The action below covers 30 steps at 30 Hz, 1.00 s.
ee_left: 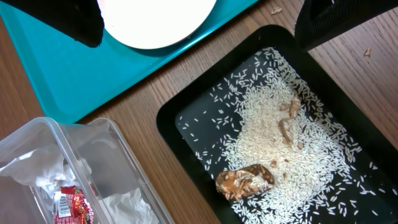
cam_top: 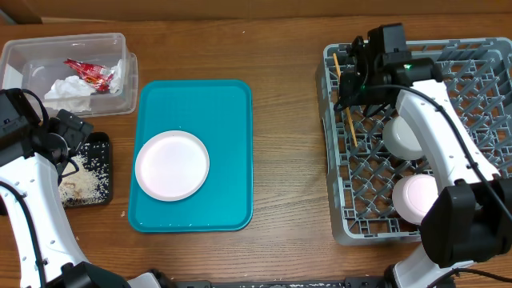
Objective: Sort waste into correct bins and load items into the dishwasher
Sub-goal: 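Carry the stick to the rack and release it along the left edge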
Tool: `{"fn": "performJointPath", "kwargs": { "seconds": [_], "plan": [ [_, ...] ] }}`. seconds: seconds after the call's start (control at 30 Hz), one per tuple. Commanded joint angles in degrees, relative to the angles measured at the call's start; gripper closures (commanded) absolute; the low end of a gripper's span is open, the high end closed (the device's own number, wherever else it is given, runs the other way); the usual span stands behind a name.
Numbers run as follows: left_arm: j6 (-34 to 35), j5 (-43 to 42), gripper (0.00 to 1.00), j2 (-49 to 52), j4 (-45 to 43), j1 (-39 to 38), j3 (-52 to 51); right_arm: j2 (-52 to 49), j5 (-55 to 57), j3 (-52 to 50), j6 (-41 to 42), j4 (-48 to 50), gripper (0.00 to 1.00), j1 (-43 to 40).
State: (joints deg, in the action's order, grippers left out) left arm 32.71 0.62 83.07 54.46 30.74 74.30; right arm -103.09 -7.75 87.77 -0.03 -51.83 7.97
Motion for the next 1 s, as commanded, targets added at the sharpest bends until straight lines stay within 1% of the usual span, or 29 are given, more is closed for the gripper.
{"fn": "performJointPath", "kwargs": {
  "seconds": [0.0, 0.17, 0.2, 0.23, 0.37, 0.43, 0.6, 0.73, 0.8, 0.87, 0.93, 0.97],
  "plan": [
    [0.55, -0.22, 0.00, 0.09, -0.07, -0.02, 0.44, 0.09, 3.85, -1.64, 1.55, 1.22, 0.96, -0.07],
    [0.55, -0.22, 0.00, 0.09, -0.07, -0.02, 0.44, 0.09, 3.76, -2.27, 1.55, 1.29, 0.96, -0.07],
    [0.55, -0.22, 0.00, 0.09, -0.07, -0.02, 0.44, 0.09, 3.78, -2.27, 1.60, 1.29, 0.93, -0.07],
    [0.55, -0.22, 0.00, 0.09, -0.07, -0.02, 0.44, 0.09, 3.78, -2.27, 1.84, 1.25, 0.85, -0.07],
    [0.55, -0.22, 0.00, 0.09, -0.07, -0.02, 0.44, 0.09, 3.65, -2.27, 4.68, 1.20, 0.77, -0.07],
    [0.55, -0.22, 0.00, 0.09, -0.07, -0.02, 0.44, 0.09, 3.54, -2.27, 6.27, 1.11, 0.77, -0.07],
    [0.52, -0.22, 0.00, 0.09, -0.07, -0.02, 0.44, 0.44, -0.09, -2.19, 6.34, -0.09, 0.77, 0.26],
    [0.55, -0.22, 0.00, 0.09, -0.07, -0.02, 0.44, 2.29, -5.62, -2.14, 6.78, -1.16, 0.77, 0.28],
    [0.55, -0.22, 0.00, 0.09, -0.07, -0.02, 0.44, 4.55, -10.47, -2.16, 7.21, -1.60, 0.75, 0.46],
    [0.55, -0.22, 0.00, 0.09, -0.07, -0.02, 0.44, 6.78, -16.46, -2.14, 7.32, -1.86, 0.70, 1.16],
    [0.55, -0.22, 0.00, 0.09, -0.07, -0.02, 0.44, 8.81, -22.75, -2.14, 7.32, -1.99, 0.60, 2.78],
    [0.55, -0.22, 0.00, 0.09, -0.07, -0.02, 0.44, 9.79, -26.01, -2.16, 7.34, -1.88, 0.49, 4.42]
  ]
}}
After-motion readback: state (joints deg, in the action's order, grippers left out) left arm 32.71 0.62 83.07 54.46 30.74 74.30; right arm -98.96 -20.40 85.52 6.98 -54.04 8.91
